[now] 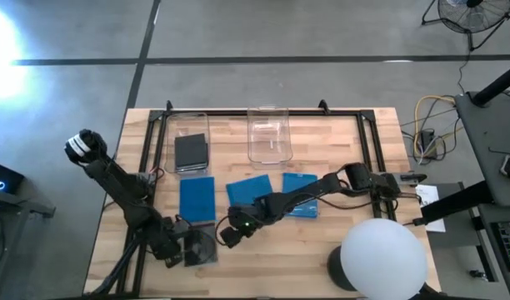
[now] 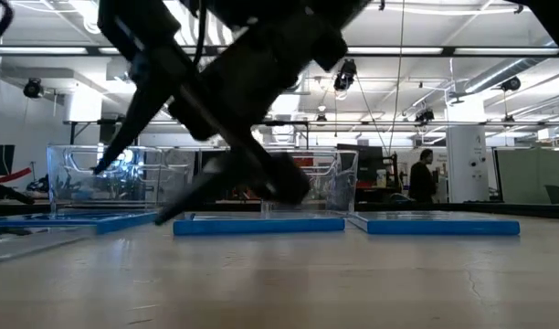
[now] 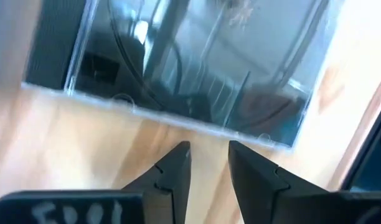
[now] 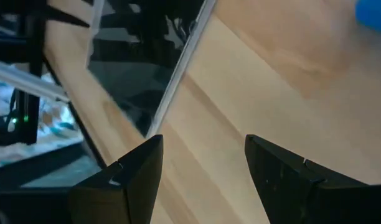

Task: Pick & place jewel cases by type
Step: Put the black CD case into the left transparent bin

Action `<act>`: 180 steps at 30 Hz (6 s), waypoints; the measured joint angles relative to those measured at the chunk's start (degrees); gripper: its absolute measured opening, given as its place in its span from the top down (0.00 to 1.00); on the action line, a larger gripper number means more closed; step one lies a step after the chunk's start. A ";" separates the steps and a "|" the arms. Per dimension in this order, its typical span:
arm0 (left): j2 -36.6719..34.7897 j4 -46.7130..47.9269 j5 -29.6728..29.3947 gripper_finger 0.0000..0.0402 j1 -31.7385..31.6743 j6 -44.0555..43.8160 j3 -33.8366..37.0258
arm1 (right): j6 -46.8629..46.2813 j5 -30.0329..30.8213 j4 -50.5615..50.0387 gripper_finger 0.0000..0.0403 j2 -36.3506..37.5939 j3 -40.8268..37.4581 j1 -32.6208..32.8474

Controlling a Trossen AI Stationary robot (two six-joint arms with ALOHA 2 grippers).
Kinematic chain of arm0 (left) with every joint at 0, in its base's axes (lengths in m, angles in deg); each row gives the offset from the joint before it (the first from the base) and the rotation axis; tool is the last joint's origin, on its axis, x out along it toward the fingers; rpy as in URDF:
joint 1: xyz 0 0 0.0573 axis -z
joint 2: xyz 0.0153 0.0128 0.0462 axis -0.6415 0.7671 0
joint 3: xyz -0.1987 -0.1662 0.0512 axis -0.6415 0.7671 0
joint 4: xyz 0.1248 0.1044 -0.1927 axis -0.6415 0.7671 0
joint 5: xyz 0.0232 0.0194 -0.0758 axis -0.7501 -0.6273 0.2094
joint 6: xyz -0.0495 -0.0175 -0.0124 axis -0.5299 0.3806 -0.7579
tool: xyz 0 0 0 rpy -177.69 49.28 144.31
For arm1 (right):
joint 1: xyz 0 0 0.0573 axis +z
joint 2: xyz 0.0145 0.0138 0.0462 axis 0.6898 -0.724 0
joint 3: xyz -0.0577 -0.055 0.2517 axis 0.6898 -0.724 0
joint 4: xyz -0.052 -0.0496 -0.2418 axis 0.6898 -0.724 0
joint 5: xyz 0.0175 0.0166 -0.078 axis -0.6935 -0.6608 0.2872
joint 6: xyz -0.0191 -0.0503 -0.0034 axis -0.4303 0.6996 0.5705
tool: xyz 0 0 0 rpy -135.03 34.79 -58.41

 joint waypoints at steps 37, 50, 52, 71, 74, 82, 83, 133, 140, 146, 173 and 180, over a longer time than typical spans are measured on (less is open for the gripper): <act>12.87 -15.38 0.01 0.77 -7.87 12.64 -1.15 | -0.82 -3.17 12.81 0.45 4.14 -4.90 -0.04; 12.77 -15.74 -0.38 0.77 -7.87 12.16 -0.66 | -0.89 -2.09 17.47 0.45 3.24 -4.84 0.23; 12.77 -15.63 -0.36 0.77 -7.89 11.74 -0.81 | -1.85 -0.60 12.91 0.45 3.12 -4.90 0.21; 12.86 -15.40 -1.17 0.77 -7.84 13.36 -2.46 | -1.51 7.15 8.03 0.45 -1.21 -4.70 1.74; 12.86 -15.45 -1.15 0.77 -7.87 13.36 -2.38 | 1.18 4.32 9.43 0.45 -1.03 -4.89 1.49; 12.84 -14.98 -0.37 0.77 -7.85 14.86 -2.30 | 12.24 2.48 9.49 0.45 2.64 -3.50 0.88; 12.84 -14.93 -0.30 0.77 -7.83 14.95 -2.29 | 13.27 2.55 10.32 0.45 3.02 -3.09 0.82; 12.60 -0.06 -19.07 0.77 -3.41 19.28 -9.29 | -3.71 -2.43 11.86 0.89 -0.53 -1.27 -0.03; 12.10 8.08 -21.92 0.77 -1.15 15.91 -14.09 | -4.44 -3.69 11.54 0.91 0.30 -1.27 0.25; 10.61 17.26 -23.29 0.77 2.34 12.00 -20.05 | -1.85 -3.62 11.02 0.91 3.54 -1.25 0.18; -27.60 10.78 -70.58 0.77 11.64 25.78 -28.10 | 10.86 1.48 6.64 0.91 -3.13 24.45 -22.26; -35.45 11.72 -69.51 0.77 10.93 34.93 -27.38 | 4.91 -0.80 7.14 0.91 -15.77 36.55 -25.66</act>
